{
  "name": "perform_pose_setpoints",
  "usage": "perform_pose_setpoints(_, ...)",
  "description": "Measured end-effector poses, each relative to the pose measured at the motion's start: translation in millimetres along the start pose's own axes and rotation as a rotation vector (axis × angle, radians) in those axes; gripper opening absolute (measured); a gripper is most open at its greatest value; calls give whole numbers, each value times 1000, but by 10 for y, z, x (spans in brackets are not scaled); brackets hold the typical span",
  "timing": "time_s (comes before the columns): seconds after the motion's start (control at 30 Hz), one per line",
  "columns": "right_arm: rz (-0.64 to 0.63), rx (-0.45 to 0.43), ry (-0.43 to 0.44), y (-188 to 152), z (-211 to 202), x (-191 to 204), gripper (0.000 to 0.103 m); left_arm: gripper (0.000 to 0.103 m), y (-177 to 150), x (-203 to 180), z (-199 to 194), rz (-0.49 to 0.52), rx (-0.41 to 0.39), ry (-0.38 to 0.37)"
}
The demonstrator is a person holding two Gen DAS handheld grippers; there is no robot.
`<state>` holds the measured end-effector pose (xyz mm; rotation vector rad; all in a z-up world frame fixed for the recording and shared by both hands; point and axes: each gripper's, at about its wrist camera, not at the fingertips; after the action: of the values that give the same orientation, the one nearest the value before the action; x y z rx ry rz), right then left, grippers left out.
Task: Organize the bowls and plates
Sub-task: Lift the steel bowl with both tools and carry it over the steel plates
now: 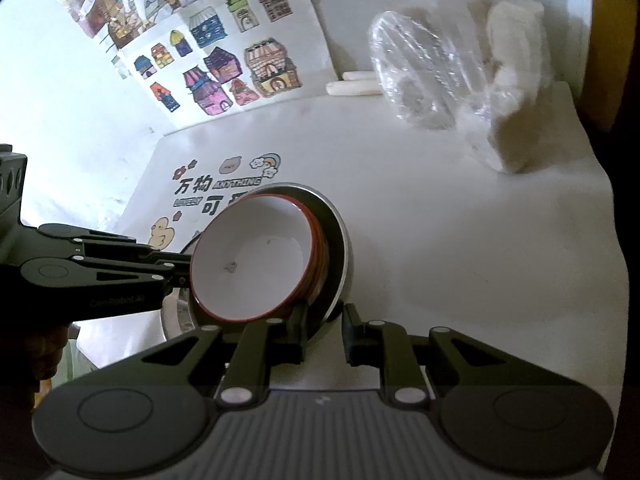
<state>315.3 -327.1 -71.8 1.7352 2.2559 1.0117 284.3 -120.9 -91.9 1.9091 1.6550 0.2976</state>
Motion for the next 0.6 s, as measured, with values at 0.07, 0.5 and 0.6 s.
perform_pose_setpoints(0.07,-8,3,7,18,24,31,20,12,-11,38,-15,-8,-2,6)
perform_pose_setpoints(0.5,-47,26,44,110,193,241,20,12,-70,263,-89,-46,-6,46)
perform_pose_setpoints(0.6,-56,32,51,130,231,280,20,12,-83,310,-106,-56,-6,55)
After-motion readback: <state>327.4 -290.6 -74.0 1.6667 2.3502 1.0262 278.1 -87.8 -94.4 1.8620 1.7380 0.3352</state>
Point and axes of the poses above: each gripper's, at about its wrist camera, not at the fingertips, and z roughly the way its jaws point, x to its left, y to its top, and after that the axes turned 7 degrees about -x, right-handed
